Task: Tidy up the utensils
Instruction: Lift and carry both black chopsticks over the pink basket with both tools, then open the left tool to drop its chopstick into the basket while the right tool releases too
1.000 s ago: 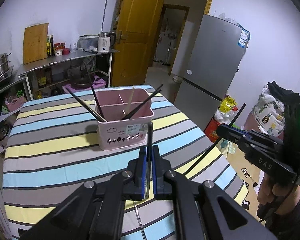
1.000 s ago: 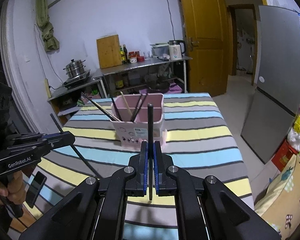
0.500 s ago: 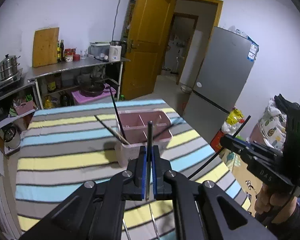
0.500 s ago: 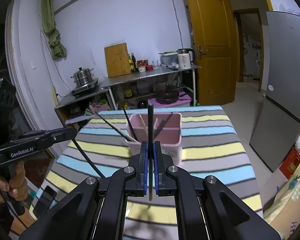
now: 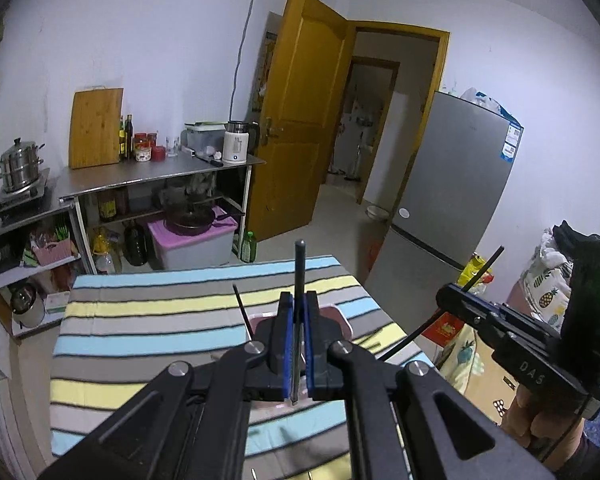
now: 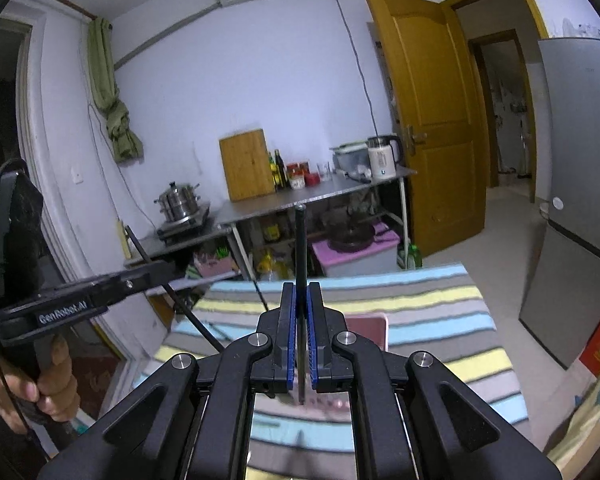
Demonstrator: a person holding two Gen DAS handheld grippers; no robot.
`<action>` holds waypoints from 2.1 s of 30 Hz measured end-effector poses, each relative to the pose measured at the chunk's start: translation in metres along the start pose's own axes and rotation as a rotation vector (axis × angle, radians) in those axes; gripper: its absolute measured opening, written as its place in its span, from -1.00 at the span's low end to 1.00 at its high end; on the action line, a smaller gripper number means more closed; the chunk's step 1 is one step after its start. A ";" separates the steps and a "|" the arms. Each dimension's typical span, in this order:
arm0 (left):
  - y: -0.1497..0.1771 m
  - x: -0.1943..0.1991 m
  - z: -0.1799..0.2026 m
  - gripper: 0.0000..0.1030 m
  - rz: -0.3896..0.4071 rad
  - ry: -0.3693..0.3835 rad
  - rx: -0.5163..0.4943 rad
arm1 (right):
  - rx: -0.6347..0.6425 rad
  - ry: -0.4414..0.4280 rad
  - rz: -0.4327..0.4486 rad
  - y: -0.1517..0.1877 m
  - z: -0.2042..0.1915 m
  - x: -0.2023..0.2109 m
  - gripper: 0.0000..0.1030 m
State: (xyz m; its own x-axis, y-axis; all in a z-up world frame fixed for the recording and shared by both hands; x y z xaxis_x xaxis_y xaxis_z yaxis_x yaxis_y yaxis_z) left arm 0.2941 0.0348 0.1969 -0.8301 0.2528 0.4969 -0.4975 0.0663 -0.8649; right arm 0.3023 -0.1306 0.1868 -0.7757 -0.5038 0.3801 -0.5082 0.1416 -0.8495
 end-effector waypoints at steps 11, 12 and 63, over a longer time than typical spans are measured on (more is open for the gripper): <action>-0.012 -0.041 -0.014 -0.90 -0.014 -0.008 -0.007 | -0.041 0.003 0.028 -0.020 0.007 -0.043 -0.91; -0.010 -0.044 -0.016 -0.90 -0.017 -0.006 -0.001 | -0.045 0.004 0.025 -0.019 0.008 -0.048 -0.91; 0.062 -0.023 -0.017 -0.48 -0.061 -0.017 0.057 | 0.001 0.067 -0.088 0.051 0.019 -0.028 -0.77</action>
State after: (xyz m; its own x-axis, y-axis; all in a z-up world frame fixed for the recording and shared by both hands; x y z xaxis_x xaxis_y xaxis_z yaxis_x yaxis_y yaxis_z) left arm 0.2865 0.0492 0.1302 -0.8014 0.2338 0.5505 -0.5609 0.0258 -0.8275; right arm 0.3053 -0.1256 0.1264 -0.7516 -0.4561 0.4766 -0.5749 0.0986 -0.8123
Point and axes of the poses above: each gripper's, at about its wrist camera, not at the fingertips, and x roughly against the way its jaws point, z to its right, y to its underside, the point moved 6 cm from there along -x, roughly the way its jaws point, and after that the axes turned 8 degrees about -x, right-handed, at the moved point
